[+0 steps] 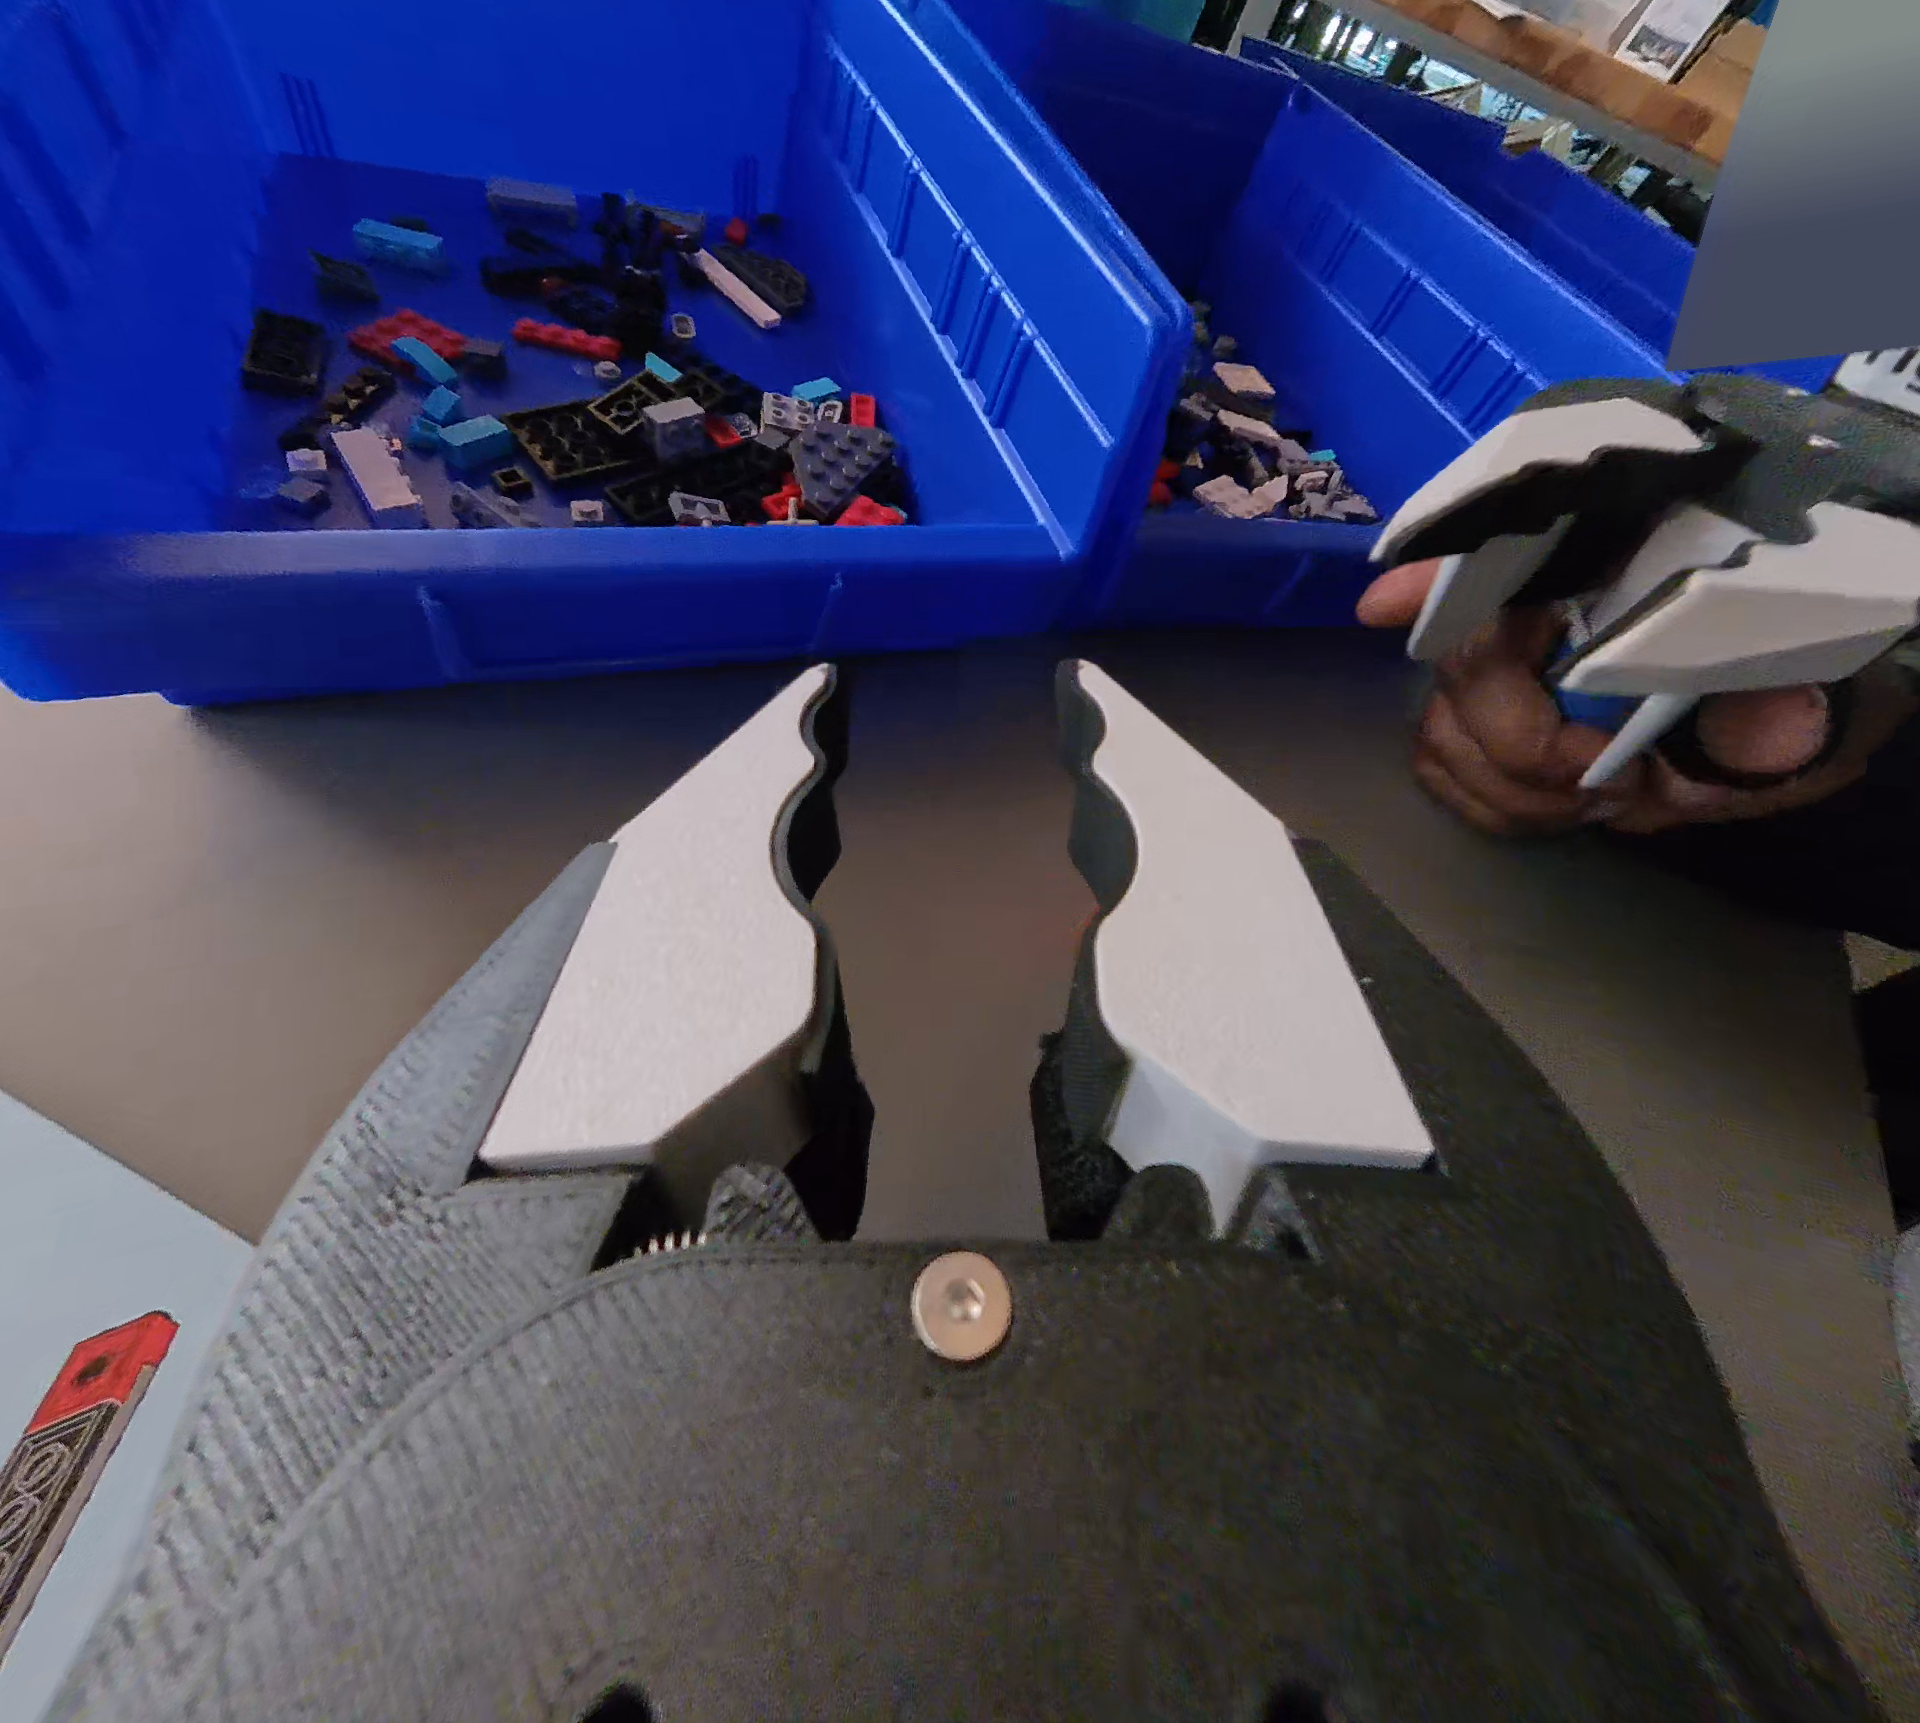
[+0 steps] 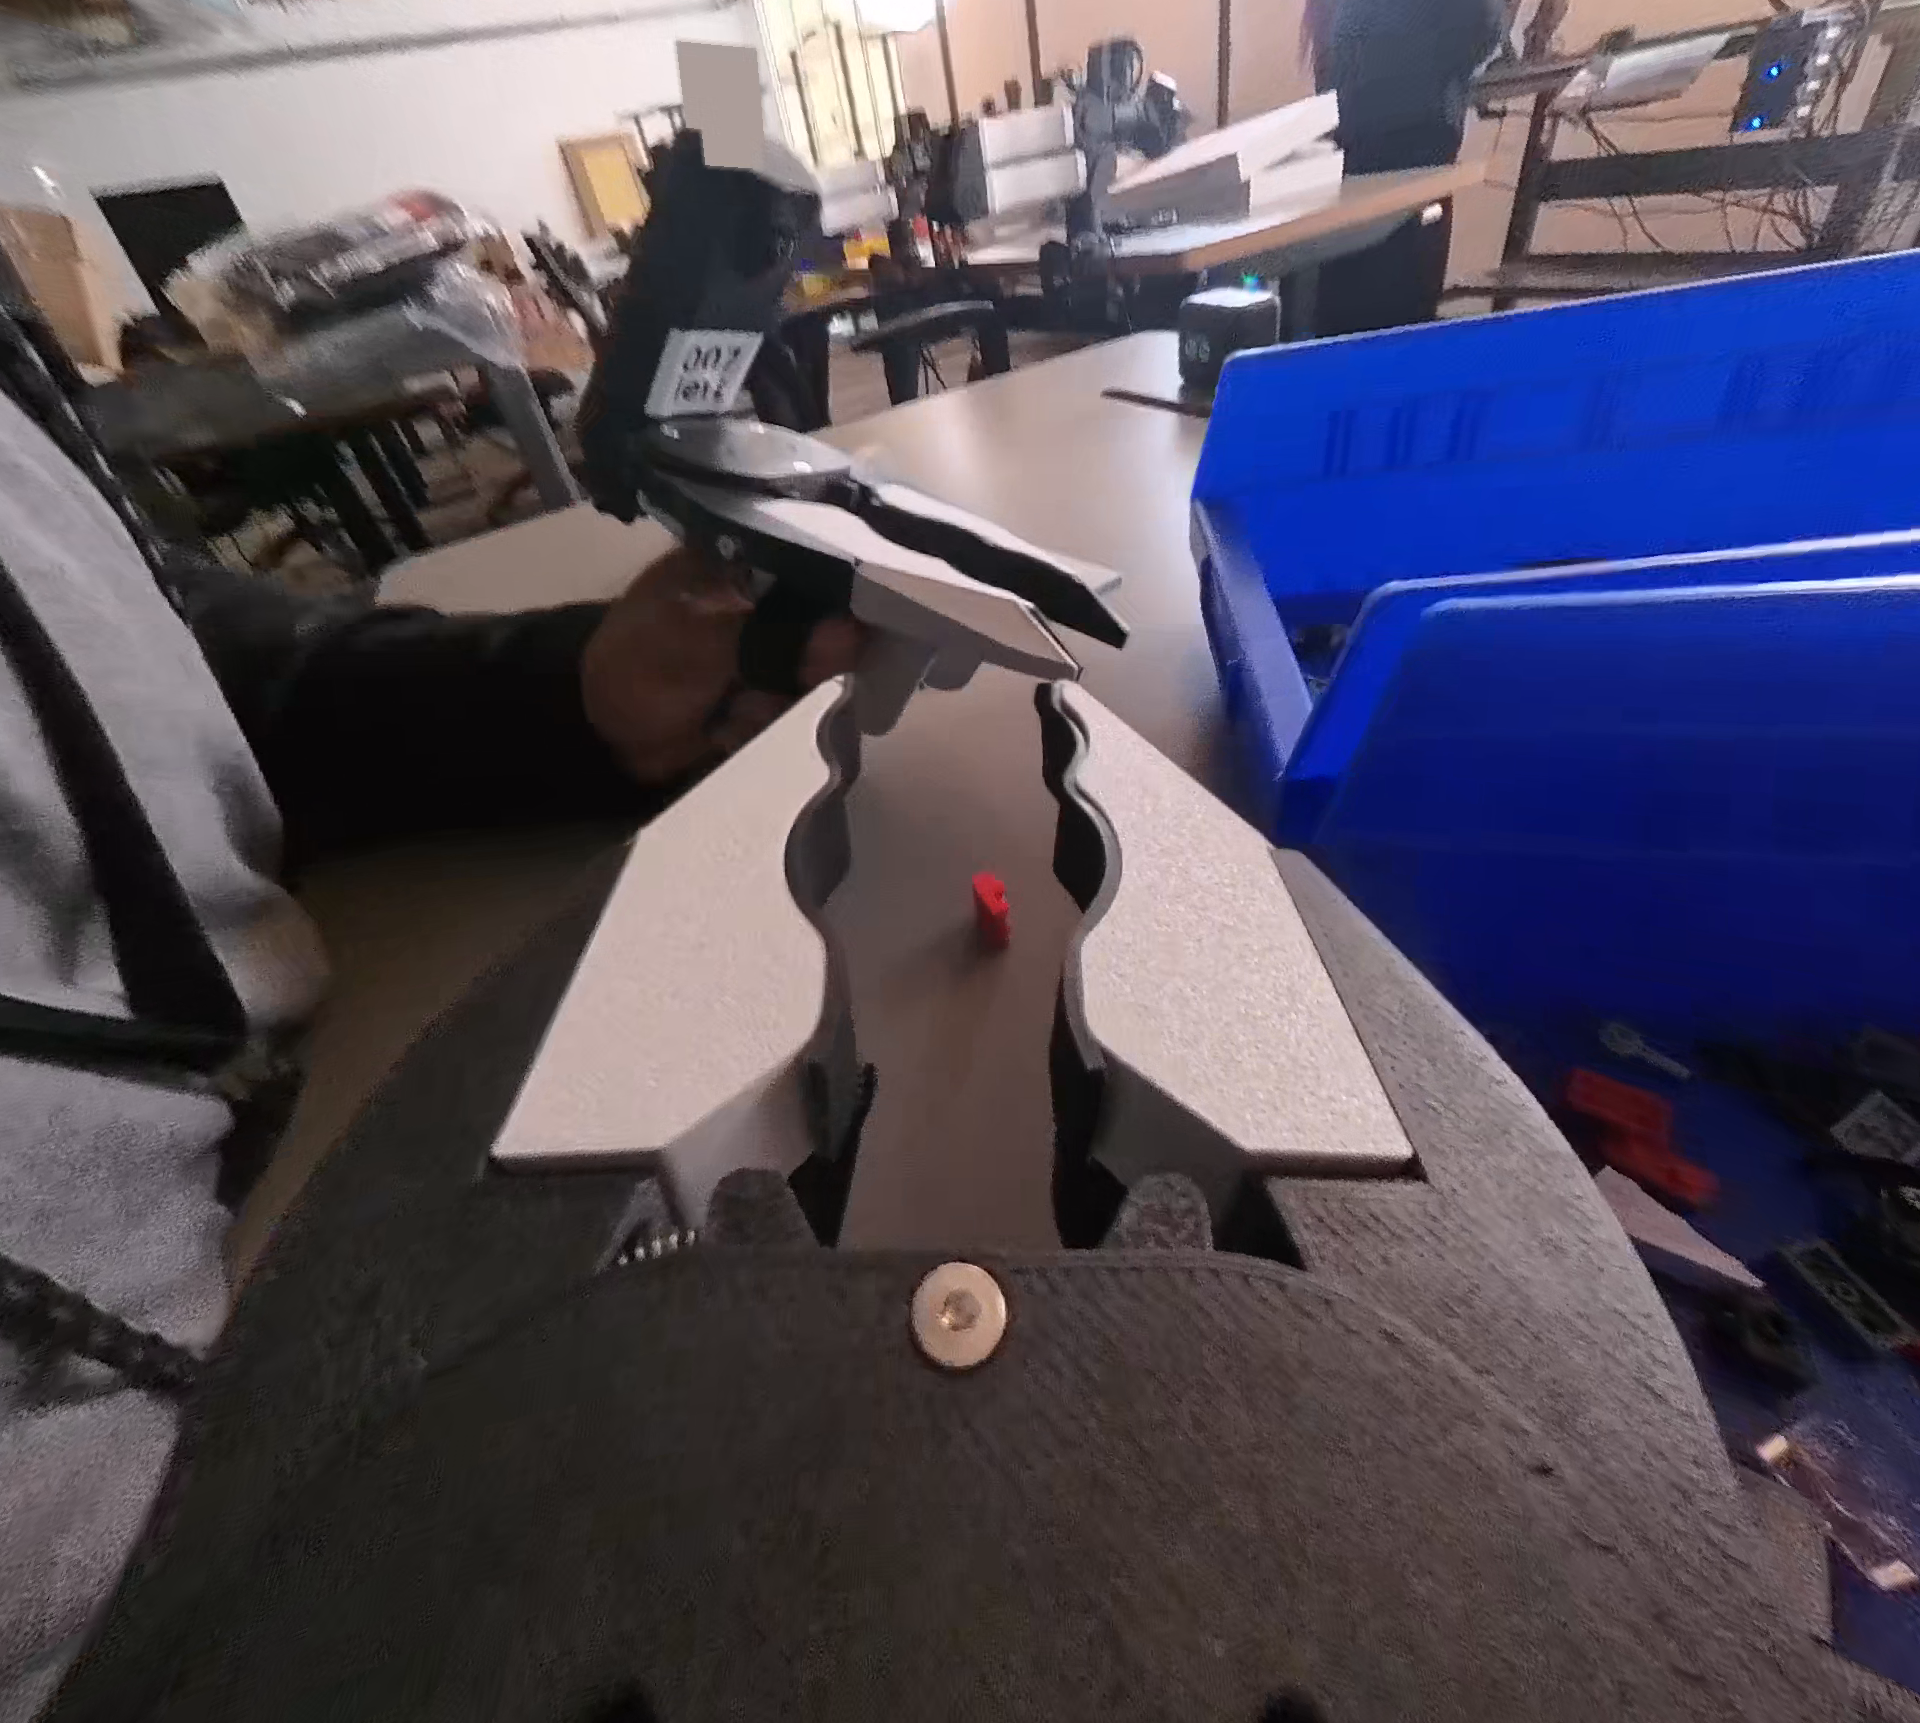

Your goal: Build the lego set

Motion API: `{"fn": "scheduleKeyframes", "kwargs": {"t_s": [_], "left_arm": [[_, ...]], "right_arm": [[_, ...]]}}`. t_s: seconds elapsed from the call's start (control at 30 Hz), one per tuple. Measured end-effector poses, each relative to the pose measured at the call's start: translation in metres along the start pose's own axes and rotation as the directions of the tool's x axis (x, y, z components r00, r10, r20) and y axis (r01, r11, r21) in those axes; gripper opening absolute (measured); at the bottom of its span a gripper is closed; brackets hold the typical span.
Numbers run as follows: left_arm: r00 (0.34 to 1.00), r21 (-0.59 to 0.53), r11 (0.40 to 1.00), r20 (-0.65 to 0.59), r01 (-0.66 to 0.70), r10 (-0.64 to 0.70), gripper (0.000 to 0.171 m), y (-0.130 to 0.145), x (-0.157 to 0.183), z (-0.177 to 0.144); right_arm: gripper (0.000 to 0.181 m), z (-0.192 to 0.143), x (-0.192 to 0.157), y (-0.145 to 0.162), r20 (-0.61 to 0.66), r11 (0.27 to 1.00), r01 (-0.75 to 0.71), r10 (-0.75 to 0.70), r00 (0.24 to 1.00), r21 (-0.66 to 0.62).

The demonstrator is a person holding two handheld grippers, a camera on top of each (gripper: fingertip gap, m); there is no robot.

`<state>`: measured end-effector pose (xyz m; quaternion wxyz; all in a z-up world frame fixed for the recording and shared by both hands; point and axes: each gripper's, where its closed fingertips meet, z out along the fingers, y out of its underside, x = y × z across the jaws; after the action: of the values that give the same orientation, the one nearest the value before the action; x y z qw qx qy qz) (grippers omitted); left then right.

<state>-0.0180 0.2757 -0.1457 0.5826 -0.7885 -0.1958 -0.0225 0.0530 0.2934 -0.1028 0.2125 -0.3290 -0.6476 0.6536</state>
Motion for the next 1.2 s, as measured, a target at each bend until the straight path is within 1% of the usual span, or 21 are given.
{"fn": "scheduleKeyframes", "kwargs": {"t_s": [0.1,0.3,0.4,0.6,0.93,1.2], "left_arm": [[1.0,0.009,1.0,0.029,0.011,-0.012,0.04,-0.001,-0.004,0.0],[0.999,-0.007,1.0,0.042,0.026,-0.026,0.039,0.001,-0.007,0.003],[0.999,-0.009,0.999,0.04,0.036,-0.035,0.039,0.001,-0.007,0.003],[0.999,0.001,0.999,0.034,0.035,-0.035,0.038,0.0,-0.006,0.002],[0.998,0.011,0.999,0.042,0.043,-0.043,0.038,-0.002,-0.008,0.001],[0.994,0.01,0.996,0.059,0.091,-0.092,0.037,-0.001,-0.015,0.001]], "right_arm": [[0.038,-0.005,0.001,-0.006,0.027,0.998,-0.032,0.03,0.999,0.05],[0.038,-0.009,-0.005,-0.01,0.056,0.997,-0.012,0.007,0.998,0.083],[0.038,-0.012,-0.007,-0.012,0.051,0.995,0.003,-0.008,0.999,0.103],[0.038,-0.011,-0.003,-0.011,0.033,0.996,-0.005,0.002,0.999,0.094],[0.036,-0.009,0.009,-0.011,-0.054,0.996,-0.013,0.018,0.998,0.09],[0.035,-0.001,0.025,-0.003,-0.1,0.995,-0.09,0.093,0.991,0.035]]}}
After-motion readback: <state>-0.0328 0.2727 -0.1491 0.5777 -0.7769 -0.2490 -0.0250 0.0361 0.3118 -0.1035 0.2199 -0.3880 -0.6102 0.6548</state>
